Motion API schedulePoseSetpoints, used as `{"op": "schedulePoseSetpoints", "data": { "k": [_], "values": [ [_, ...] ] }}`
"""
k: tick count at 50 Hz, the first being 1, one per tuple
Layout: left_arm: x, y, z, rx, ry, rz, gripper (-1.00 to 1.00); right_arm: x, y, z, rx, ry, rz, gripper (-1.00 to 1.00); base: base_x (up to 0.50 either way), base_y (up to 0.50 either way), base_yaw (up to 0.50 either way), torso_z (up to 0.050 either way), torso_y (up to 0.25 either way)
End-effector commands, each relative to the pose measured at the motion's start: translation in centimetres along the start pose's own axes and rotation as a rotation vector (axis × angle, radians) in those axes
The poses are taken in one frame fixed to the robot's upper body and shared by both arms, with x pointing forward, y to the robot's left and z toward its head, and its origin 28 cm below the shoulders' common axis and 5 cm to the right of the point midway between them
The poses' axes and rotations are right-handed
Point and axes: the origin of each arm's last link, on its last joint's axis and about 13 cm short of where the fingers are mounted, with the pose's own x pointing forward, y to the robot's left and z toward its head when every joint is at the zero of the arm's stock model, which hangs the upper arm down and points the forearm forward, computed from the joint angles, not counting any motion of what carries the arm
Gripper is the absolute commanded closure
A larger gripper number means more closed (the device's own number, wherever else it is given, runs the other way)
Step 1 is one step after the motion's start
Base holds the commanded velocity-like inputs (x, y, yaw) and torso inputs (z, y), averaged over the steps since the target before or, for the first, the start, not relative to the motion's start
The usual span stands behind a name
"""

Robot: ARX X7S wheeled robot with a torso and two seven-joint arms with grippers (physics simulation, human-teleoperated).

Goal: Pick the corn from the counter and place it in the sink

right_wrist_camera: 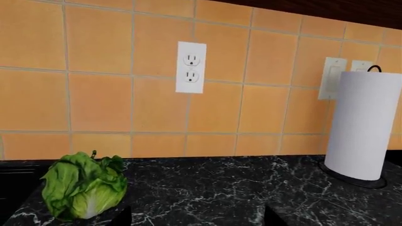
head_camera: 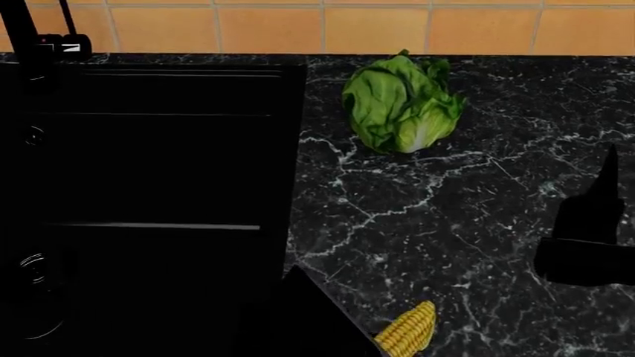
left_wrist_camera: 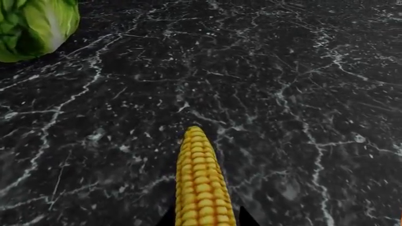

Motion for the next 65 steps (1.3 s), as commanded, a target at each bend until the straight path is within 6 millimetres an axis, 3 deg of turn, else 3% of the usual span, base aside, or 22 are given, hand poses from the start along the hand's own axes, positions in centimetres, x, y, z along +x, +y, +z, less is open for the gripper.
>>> {"op": "schedulePoseSetpoints", "data": {
  "k": [1,6,14,19,27,38,50,65],
  "values": [
    [0.0,-0.2,-1.0,-0.01,0.035,0.104,1.0,0.0,0.0,0.1,0.0,-0.004,0.001,-1.0,0.0,0.0,0.0,0.0,0.0],
    [-1.3,0.1,0.5,0.01,-0.055,0.168,1.0,-0.1,0.1,0.1,0.002,-0.006,0.003,-1.0,0.0,0.0,0.0,0.0,0.0],
    [-6.1,1.5,5.3,0.061,-0.239,0.272,1.0,-0.1,0.0,0.1,0.005,-0.01,0.001,-1.0,0.0,0.0,0.0,0.0,0.0],
    [-8.0,2.8,7.2,0.083,-0.303,0.35,1.0,0.1,0.2,0.3,0.002,-0.01,0.01,-1.0,0.0,0.0,0.0,0.0,0.0],
    [-9.0,6.3,7.9,0.03,-0.272,0.509,1.0,0.3,0.2,0.3,0.0,-0.011,0.016,-1.0,0.0,0.0,0.0,0.0,0.0],
    [-10.5,13.7,10.2,-0.065,-0.26,0.763,1.0,0.4,0.1,0.0,0.005,-0.009,0.017,-1.0,0.0,0.0,0.0,0.0,0.0],
    [-10.0,19.4,9.7,-0.128,-0.219,0.905,1.0,0.3,-0.1,-0.4,0.017,-0.005,0.017,-1.0,0.0,0.0,0.0,0.0,0.0],
    [-7.0,23.4,6.9,-0.193,-0.091,0.855,1.0,0.3,0.0,-0.6,0.024,-0.001,0.025,-1.0,0.0,0.0,0.0,0.0,0.0]
  ]
}}
